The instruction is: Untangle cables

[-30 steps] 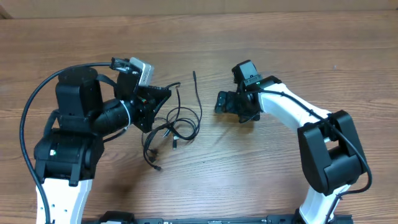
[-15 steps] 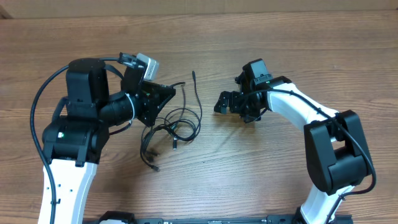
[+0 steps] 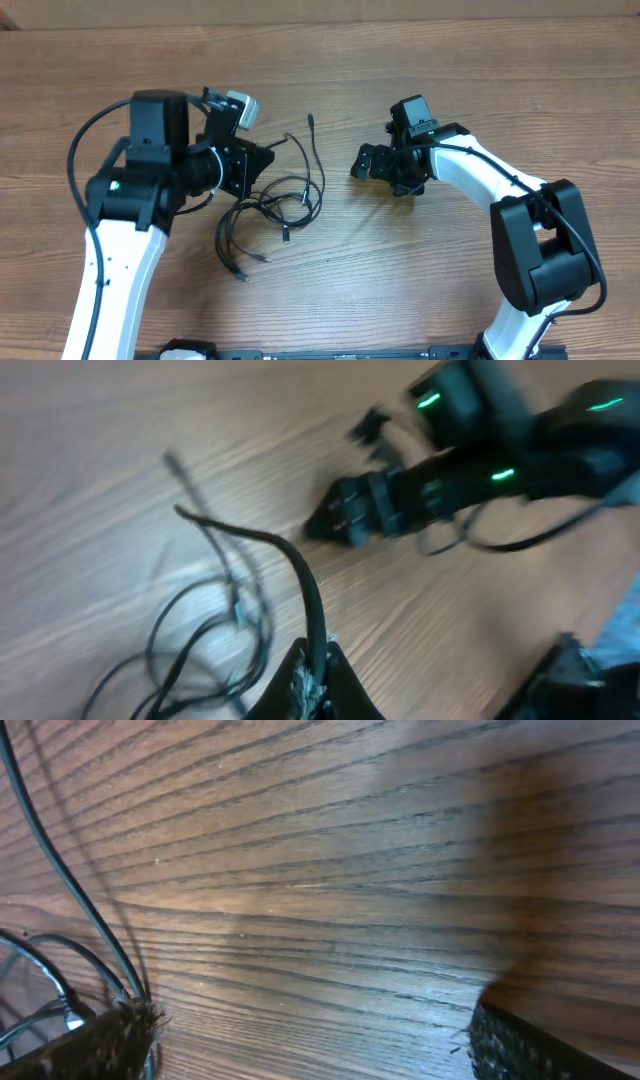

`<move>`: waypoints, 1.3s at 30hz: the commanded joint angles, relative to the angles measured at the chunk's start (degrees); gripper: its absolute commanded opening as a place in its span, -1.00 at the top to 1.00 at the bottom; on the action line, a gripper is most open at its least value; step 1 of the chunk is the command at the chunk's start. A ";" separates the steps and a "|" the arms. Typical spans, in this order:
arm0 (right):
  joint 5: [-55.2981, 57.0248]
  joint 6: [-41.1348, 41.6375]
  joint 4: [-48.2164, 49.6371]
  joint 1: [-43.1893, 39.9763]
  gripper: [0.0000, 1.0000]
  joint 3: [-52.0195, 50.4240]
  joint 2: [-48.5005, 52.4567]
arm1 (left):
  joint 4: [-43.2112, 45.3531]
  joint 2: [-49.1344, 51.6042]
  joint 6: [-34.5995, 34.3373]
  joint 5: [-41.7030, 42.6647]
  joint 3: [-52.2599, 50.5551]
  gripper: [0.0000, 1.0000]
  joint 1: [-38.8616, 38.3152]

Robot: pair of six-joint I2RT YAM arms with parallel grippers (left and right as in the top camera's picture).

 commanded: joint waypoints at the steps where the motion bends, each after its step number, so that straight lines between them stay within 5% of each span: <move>1: 2.82 0.87 -0.31 -0.15 -1.00 -1.75 0.48 | -2.27 3.34 0.13 -9.11 0.52 0.06 -0.02; 6: 2.82 0.87 -0.31 -0.15 -1.00 -1.75 0.48 | -5.18 7.39 -0.94 -12.48 0.52 -0.55 -0.02; 14: 2.82 0.87 -0.31 -0.15 -1.00 -1.75 0.48 | -9.16 13.35 -3.32 -12.44 0.52 -0.07 -1.22; 17: 2.82 0.87 -0.31 -0.15 -1.00 -1.75 0.48 | -10.95 15.37 -7.06 -18.16 0.52 -0.36 -2.38; 21: 2.82 0.87 -0.31 -0.15 -1.00 -1.75 0.48 | -13.42 15.50 -15.89 -38.40 0.83 -0.81 -3.67; 28: 2.84 0.85 -0.24 -0.15 -1.00 -1.75 0.48 | -18.80 15.30 -18.91 -45.94 10.32 -0.89 -3.82; 30: 2.82 0.87 -0.24 -0.15 -1.00 -1.75 0.48 | -19.02 15.30 -18.93 -45.05 13.97 -0.88 -3.85; 36: 2.84 0.85 -0.26 -0.15 -1.00 -1.75 0.48 | -16.55 15.34 -18.88 -23.45 20.33 -0.59 -4.07; 39: 2.82 0.85 -0.26 -0.15 -1.00 -1.75 0.48 | -15.98 16.17 -18.71 -19.43 19.61 0.00 -5.05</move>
